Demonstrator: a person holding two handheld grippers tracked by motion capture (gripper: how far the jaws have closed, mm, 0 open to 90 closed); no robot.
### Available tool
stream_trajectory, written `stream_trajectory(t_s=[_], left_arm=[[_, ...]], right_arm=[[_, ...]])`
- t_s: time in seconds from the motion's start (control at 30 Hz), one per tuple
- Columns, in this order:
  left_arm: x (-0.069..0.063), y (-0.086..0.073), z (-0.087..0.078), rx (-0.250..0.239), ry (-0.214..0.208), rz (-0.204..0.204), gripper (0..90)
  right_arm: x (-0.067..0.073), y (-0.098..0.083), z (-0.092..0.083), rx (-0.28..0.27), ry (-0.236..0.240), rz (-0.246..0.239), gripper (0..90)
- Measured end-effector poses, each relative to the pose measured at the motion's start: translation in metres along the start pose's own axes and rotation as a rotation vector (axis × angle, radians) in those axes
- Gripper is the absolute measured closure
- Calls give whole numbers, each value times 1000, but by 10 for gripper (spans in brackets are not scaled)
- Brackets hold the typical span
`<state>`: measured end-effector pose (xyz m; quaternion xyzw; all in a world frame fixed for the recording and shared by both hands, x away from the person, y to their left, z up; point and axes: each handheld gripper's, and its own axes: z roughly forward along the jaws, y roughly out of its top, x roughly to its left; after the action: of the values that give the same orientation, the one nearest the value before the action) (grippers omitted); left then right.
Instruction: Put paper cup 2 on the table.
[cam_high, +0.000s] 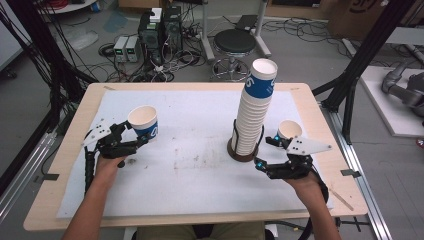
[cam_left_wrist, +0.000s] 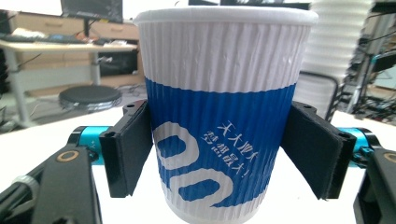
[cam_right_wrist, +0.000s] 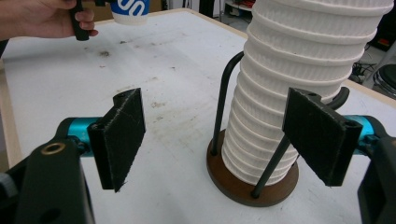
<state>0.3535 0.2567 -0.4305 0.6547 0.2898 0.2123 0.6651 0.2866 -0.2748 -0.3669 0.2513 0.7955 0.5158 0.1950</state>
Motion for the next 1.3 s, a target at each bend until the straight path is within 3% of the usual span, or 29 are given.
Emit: stream_trajectory(t_s=[0.27,0.57,0.7,0.8,0.83,0.97,1.1,1.3], left_arm=[[5,-12,7,108,39,-9,257],[7,-23,18,188,21,-20,259],[6,-22,21,237,50,1,261],[3,-20,26,348,91,45,262],[2,-20,27,362,98,53,264],[-1,-19,27,402,119,50,265],[-4,-18,25,441,127,73,266],[-8,-18,19,471,140,82,265]], right_arm=[[0,0,0,-4,1,-2,218],[1,1,-1,-11,3,0,218],[1,1,-1,-10,4,-3,218],[1,1,-1,-12,7,1,218],[1,1,-1,-12,8,1,217],[0,0,-2,-14,7,2,218],[0,0,-2,-13,5,0,218],[0,0,-2,-12,5,6,218]])
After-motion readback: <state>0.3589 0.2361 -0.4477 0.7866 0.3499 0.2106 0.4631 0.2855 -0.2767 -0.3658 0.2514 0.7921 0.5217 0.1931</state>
